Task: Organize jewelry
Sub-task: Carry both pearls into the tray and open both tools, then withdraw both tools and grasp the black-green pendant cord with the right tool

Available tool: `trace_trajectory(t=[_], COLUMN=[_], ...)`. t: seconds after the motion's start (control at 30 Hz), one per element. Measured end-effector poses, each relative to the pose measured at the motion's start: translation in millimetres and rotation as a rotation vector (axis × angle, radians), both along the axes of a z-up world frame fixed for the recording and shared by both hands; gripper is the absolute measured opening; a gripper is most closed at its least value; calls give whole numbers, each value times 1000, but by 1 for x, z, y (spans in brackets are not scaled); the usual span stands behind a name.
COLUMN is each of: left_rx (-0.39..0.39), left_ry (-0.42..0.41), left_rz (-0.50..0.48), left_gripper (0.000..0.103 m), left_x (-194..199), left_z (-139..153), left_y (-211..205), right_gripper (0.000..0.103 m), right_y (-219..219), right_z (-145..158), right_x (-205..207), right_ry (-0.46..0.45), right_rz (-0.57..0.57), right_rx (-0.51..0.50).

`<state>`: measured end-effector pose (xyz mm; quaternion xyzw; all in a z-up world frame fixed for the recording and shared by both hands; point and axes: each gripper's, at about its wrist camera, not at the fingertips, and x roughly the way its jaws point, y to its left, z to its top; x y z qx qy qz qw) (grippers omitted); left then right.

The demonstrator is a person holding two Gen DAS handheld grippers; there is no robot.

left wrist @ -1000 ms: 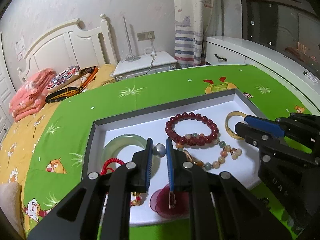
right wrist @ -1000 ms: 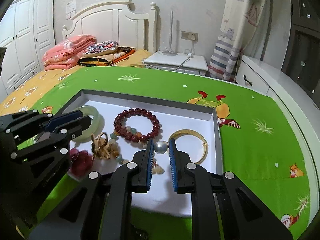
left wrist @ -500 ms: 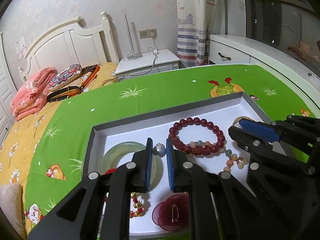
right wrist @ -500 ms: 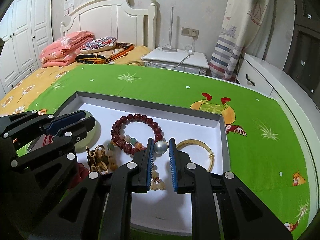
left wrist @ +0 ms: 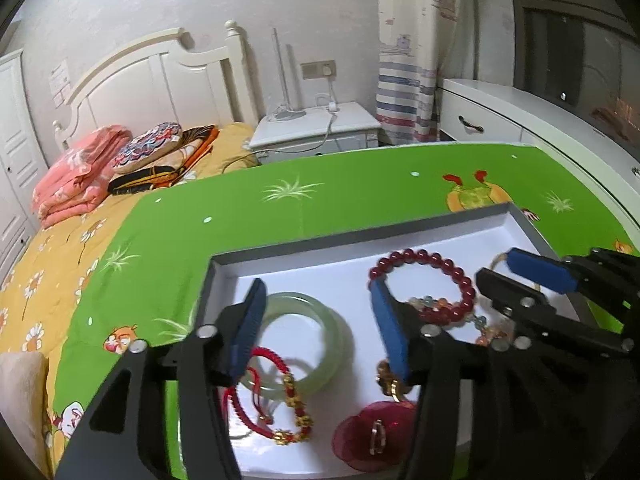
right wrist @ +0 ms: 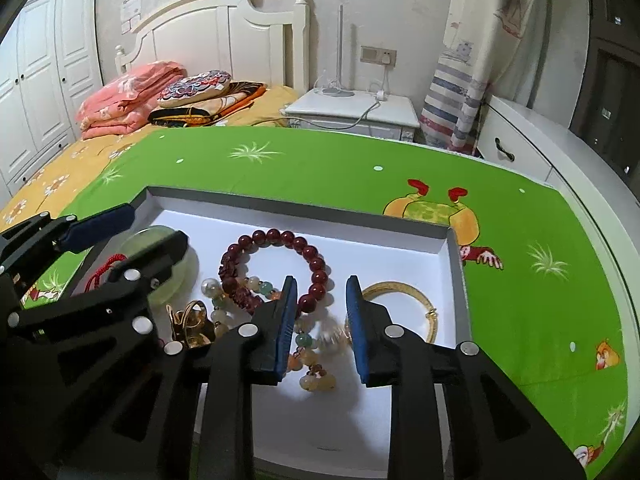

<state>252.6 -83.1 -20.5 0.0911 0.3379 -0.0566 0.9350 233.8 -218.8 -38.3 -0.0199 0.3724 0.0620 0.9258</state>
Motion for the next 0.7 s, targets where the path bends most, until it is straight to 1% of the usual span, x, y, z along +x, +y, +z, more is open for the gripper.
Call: trace_trajectory(t=[0.07, 0.23, 0.3, 0.37, 0.4, 0.5, 0.57, 0.63, 0.7], left_rx=[-9, -12, 2, 31, 43, 66, 70, 57, 28], left_ry=[-6, -24, -45, -70, -77, -80, -88, -97, -90], left_rz=[17, 29, 21, 17, 14, 3, 3, 7, 12], left_gripper=[65, 75, 83, 88, 90, 93, 96, 98, 98], left_x=[2, -2, -8, -15, -18, -27, -38, -48, -60], left_z=[1, 5, 7, 10, 11, 14, 17, 19, 18], left_y=[5, 16, 19, 23, 24, 29, 36, 42, 51], right_gripper=[30, 33, 36, 41, 41, 45, 51, 55, 57], right_y=[-2, -5, -7, -10, -13, -18, -25, -30, -34], right_z=[2, 6, 7, 10, 12, 18, 22, 25, 26], right_x=[0, 0, -2, -7, -10, -18, -26, -34, -46], right_ry=[-7, -12, -17, -28, -34, -51, -63, -74, -86], right_rz=[-6, -12, -9, -3, 0, 9, 11, 14, 14], right_rx=[3, 15, 23, 35, 38, 45, 55, 67, 80])
